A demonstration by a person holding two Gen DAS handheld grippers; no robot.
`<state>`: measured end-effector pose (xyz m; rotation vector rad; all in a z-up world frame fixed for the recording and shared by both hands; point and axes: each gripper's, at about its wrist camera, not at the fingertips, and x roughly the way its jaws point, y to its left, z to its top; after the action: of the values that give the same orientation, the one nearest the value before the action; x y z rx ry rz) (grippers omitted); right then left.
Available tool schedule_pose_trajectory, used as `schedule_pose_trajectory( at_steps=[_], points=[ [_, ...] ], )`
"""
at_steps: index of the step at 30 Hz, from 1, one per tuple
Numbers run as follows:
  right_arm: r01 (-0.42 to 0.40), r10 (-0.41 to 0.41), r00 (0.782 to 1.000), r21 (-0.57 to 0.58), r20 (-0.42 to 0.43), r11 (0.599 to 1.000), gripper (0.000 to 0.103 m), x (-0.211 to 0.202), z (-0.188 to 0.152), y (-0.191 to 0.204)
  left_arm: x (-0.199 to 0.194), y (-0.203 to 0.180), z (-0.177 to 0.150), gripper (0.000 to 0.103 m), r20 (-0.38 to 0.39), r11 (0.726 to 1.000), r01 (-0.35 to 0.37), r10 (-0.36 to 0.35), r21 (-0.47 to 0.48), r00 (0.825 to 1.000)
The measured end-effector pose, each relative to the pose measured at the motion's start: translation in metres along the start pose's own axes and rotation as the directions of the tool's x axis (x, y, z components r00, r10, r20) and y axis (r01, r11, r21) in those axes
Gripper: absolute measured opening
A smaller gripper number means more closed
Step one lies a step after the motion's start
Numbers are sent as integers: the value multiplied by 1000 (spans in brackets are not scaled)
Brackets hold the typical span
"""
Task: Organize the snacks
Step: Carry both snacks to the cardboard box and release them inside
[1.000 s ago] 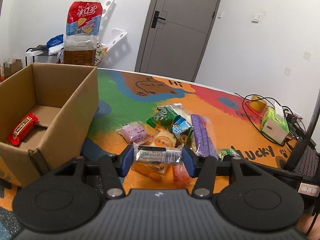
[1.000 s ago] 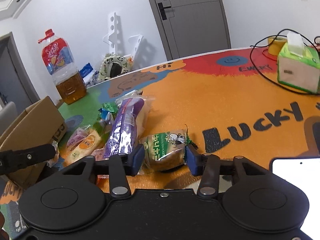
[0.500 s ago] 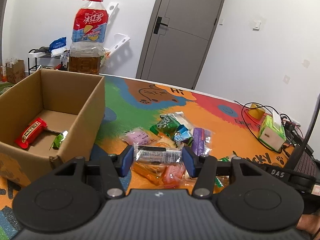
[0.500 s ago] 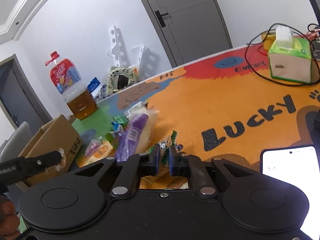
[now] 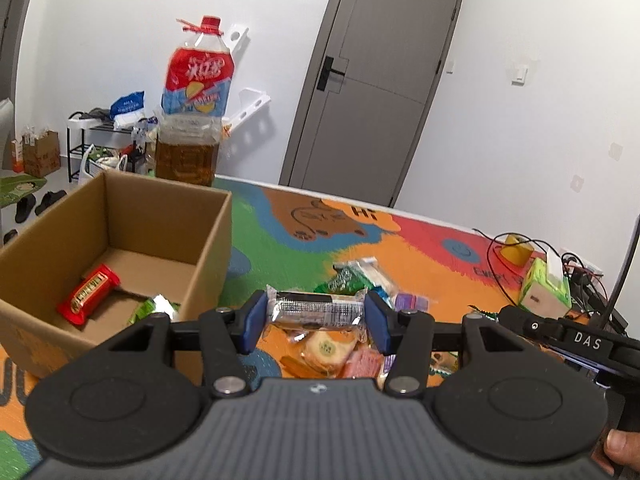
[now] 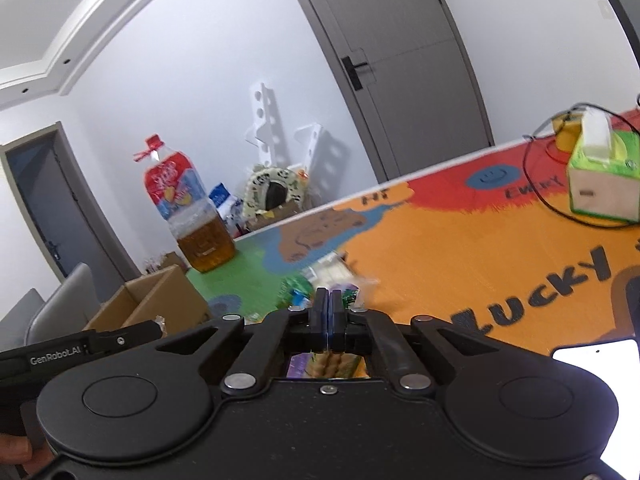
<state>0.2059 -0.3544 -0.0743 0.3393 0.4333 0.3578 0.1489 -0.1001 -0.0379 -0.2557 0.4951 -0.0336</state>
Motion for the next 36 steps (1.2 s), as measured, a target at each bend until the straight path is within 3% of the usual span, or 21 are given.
schedule_pose_trajectory(
  at_steps=[21, 27, 31, 33, 36],
  points=[
    [-165, 169, 984, -71, 58, 984, 1, -2, 28, 66, -38, 33, 34, 52, 88, 996, -84, 85, -15, 993],
    [-195, 199, 979, -101, 38, 976, 1, 8, 29, 84, -40, 55, 37, 52, 86, 992, -114, 118, -44, 989],
    [-169, 168, 985, -59, -25, 984, 1, 14, 24, 75, -41, 71, 37, 52, 81, 989, -133, 138, -64, 987],
    [-145, 142, 988, -54, -58, 988, 4, 15, 18, 69, -40, 80, 37, 52, 76, 987, -139, 145, -79, 987],
    [-110, 102, 987, -58, -120, 992, 21, 14, 5, 65, -40, 92, 35, 52, 72, 985, -146, 153, -97, 986]
  ],
)
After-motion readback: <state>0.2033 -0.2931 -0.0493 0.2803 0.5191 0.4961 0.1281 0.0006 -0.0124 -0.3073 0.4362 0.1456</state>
